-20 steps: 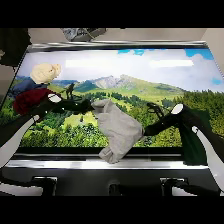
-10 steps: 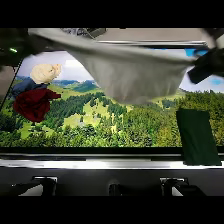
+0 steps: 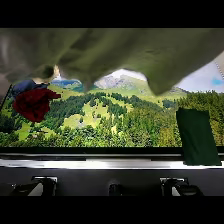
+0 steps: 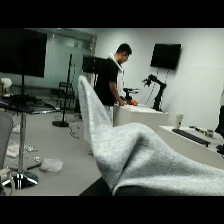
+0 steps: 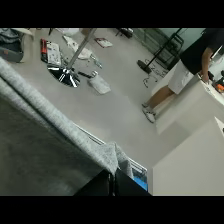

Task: Fold the shirts.

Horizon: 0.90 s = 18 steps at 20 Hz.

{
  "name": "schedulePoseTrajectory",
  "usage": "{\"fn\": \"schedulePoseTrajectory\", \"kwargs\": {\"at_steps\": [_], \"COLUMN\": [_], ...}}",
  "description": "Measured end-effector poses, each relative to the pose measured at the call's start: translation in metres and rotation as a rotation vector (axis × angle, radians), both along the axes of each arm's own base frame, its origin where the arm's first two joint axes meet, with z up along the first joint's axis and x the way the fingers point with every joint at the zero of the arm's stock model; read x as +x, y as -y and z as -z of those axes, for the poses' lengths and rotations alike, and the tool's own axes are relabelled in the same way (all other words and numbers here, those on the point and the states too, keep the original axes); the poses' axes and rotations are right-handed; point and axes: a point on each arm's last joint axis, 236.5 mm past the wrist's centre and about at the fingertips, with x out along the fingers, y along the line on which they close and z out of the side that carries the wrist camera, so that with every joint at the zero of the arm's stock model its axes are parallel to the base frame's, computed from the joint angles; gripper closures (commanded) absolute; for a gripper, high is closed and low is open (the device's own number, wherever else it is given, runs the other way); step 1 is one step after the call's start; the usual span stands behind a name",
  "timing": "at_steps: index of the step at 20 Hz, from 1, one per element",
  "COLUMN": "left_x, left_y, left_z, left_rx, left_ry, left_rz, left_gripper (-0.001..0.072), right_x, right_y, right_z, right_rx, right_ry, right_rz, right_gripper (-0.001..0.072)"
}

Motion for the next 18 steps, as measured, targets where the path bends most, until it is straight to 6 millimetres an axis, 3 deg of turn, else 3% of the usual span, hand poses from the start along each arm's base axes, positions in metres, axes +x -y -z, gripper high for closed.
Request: {"fn": "schedulePoseTrajectory", "kwargs": {"at_steps": [2, 4, 6, 8, 10, 12, 15, 18], "left_x": [-0.01, -0.007, 0.011, 0.045, 0.09, 0.138, 0.203, 0.246], "left_y": [-0.003, -0.005, -0.009, -0.011, -0.014, -0.019, -0.028, -0.031], "left_z": [-0.011, -0.011, -0.002, 0.028, 0.074, 0.133, 0.235, 0.338], "left_rx": [-0.02, -0.031, -0.033, -0.016, 0.008, 0.028, 0.033, 0.019], "left_ry": [0.035, 0.035, 0.003, -0.097, -0.235, -0.393, -0.632, -0.851], "left_rz": [-0.012, -0.017, -0.025, -0.013, 0.003, 0.021, 0.047, 0.081], "left_gripper": [0.0681, 0.0681, 0.0681, 0.0681, 0.0681, 0.0679, 0.0679, 0.0679], "right_x": [-0.009, -0.01, 0.0, 0.022, 0.055, 0.102, 0.177, 0.237], "right_y": [-0.001, -0.002, -0.001, -0.001, -0.002, -0.001, -0.005, -0.02], "right_z": [0.003, 0.015, 0.04, 0.082, 0.132, 0.187, 0.259, 0.33], "right_rx": [0.006, 0.014, 0.018, 0.024, 0.03, 0.033, 0.069, 0.217], "right_ry": [-0.016, -0.069, -0.172, -0.332, -0.498, -0.639, -0.725, -0.768], "right_rz": [-0.001, -0.005, -0.002, -0.003, -0.005, -0.004, -0.009, -0.015], "right_gripper": [0.0666, 0.0666, 0.0666, 0.0666, 0.0665, 0.0665, 0.0665, 0.0665]}}
